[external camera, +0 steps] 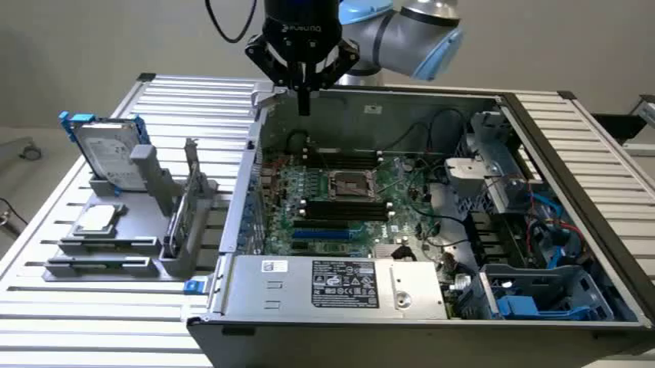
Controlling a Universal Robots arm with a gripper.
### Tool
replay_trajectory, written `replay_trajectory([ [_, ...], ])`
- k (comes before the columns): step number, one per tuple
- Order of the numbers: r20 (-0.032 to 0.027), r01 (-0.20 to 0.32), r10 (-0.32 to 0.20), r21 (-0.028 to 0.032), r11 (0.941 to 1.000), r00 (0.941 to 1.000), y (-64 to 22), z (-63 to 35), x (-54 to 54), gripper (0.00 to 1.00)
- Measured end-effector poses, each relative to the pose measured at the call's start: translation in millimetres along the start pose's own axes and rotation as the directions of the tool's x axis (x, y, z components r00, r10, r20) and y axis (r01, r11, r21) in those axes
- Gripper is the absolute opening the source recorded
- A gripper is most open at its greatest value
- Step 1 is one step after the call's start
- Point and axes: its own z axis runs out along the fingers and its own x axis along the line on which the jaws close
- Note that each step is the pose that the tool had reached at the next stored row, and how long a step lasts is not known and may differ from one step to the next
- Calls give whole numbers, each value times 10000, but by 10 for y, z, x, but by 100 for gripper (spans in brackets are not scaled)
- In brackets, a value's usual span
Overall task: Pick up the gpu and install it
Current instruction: 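Reach for the gpu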
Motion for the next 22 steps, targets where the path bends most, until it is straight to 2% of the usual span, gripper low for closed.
replay_trajectory([
  [15,0,0,0,0,10000,10000,0,0,1,11],
  [16,-3,-3,3,3,10000,10000,-1,-2,17,11],
  [22,0,0,0,0,10000,10000,-21,3,286,11],
])
